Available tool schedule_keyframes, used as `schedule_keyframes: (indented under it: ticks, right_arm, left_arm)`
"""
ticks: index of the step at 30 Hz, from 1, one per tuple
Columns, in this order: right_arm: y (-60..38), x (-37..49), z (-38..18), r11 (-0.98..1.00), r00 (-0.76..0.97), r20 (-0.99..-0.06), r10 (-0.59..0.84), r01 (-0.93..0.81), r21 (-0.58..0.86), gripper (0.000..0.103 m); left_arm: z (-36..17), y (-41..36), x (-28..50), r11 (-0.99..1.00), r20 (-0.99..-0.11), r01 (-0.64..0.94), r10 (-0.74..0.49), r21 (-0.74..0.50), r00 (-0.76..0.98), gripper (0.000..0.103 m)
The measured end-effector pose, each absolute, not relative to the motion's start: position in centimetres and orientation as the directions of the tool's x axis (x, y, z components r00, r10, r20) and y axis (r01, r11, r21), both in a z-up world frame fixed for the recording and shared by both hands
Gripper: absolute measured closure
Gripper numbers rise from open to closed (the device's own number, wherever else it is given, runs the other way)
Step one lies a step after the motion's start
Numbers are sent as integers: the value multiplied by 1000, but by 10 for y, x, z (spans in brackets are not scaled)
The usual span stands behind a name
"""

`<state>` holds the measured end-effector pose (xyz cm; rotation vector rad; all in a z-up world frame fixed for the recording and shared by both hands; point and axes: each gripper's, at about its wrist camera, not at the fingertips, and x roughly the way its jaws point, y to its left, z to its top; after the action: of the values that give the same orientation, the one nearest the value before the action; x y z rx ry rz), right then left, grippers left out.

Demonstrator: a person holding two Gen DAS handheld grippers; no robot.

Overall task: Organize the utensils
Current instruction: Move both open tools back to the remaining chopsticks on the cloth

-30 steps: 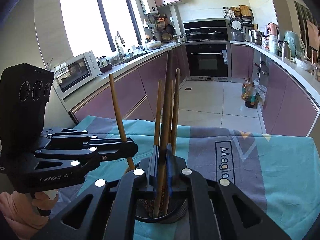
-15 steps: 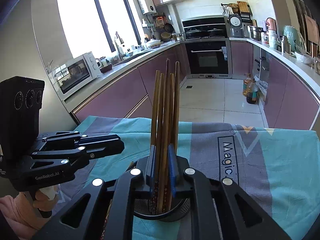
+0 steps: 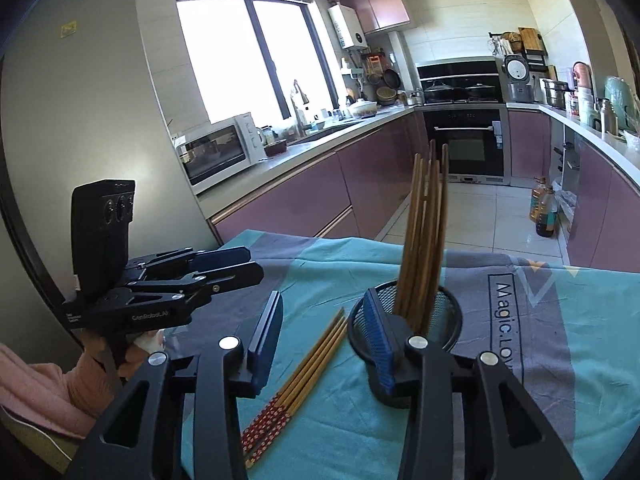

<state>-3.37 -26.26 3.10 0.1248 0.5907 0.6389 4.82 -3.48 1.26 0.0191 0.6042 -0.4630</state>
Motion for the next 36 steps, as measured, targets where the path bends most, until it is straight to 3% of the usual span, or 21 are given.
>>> schedule_keyframes:
  ticks: [17, 36]
  right_arm:
    - [-230, -26, -45, 802, 521, -616, 591, -461, 380, 57]
    - [-226, -25, -65, 807, 494, -643, 585, -430, 405, 57]
  left_arm:
    - [-90, -34, 35, 918, -762, 384, -314, -94, 566, 48]
    - [-109, -53, 53, 921, -796, 375, -302, -102, 524, 52]
